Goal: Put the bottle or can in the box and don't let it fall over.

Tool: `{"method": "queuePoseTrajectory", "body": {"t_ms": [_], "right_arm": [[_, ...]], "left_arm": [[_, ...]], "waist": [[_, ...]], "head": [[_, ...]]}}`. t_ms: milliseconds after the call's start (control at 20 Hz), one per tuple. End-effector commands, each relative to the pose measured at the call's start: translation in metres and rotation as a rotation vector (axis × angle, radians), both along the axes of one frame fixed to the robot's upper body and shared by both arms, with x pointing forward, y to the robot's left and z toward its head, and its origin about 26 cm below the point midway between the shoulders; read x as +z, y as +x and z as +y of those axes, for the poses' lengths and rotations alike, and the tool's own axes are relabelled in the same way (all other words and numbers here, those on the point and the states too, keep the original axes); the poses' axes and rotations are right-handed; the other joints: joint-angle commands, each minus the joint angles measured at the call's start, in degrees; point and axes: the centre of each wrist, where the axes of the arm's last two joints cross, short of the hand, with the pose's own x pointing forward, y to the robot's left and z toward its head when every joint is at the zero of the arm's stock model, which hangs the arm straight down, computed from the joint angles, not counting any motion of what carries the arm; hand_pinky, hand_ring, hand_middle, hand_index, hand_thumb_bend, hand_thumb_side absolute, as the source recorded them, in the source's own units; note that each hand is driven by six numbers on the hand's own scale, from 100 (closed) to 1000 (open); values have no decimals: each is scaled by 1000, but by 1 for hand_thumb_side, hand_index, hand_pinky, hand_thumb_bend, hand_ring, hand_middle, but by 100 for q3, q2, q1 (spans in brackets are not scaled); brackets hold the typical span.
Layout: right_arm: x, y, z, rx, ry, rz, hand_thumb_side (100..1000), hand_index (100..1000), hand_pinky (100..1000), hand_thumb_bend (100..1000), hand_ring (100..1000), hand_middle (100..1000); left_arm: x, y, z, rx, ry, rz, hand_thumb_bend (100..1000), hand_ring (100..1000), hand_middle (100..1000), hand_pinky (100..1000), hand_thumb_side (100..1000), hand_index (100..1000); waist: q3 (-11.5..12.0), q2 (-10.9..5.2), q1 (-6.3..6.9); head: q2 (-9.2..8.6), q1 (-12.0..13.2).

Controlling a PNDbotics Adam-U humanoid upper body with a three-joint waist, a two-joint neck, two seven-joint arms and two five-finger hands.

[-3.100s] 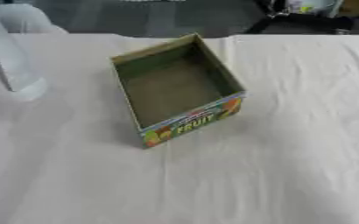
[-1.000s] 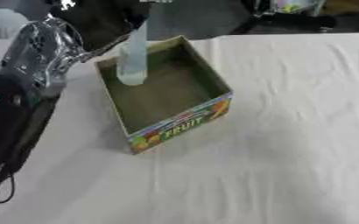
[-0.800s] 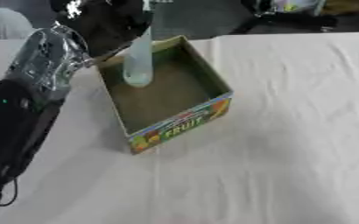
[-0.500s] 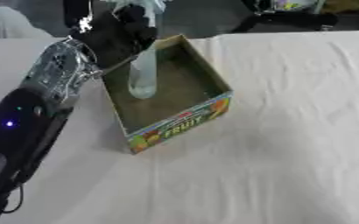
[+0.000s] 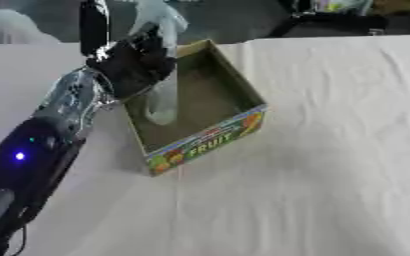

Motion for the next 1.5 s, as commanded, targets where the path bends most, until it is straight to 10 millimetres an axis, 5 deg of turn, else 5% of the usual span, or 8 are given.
{"method": "queuePoseTrajectory", "body": {"t_ms": [50,550,1250,1500], "right_arm": [[12,-4,-5,-17,-25,-29,739,974,809,100,901,1000],[10,-8,-13,-47,-31,-24,733,974,810,100,901,1000],[9,-12,-19,-73,-32,-33,717,972,808,100,900,1000],[10,-14,-22,-93,-27,-39,715,971,807,100,899,1000]], "left_arm": [[0,-1,3,10,12,-8,595,100,161,145,759,897],[-17,-17,50,103,62,-40,599,102,188,173,757,885],[8,-77,110,257,-26,-248,615,226,246,228,752,883],[4,-83,137,395,-66,-332,618,260,266,254,752,890]], "waist": [[27,-107,-16],[246,-202,-8],[459,-311,-70],[560,-312,-71]], "head": [[-16,-56],[41,-240],[115,-365],[93,-426]]}}
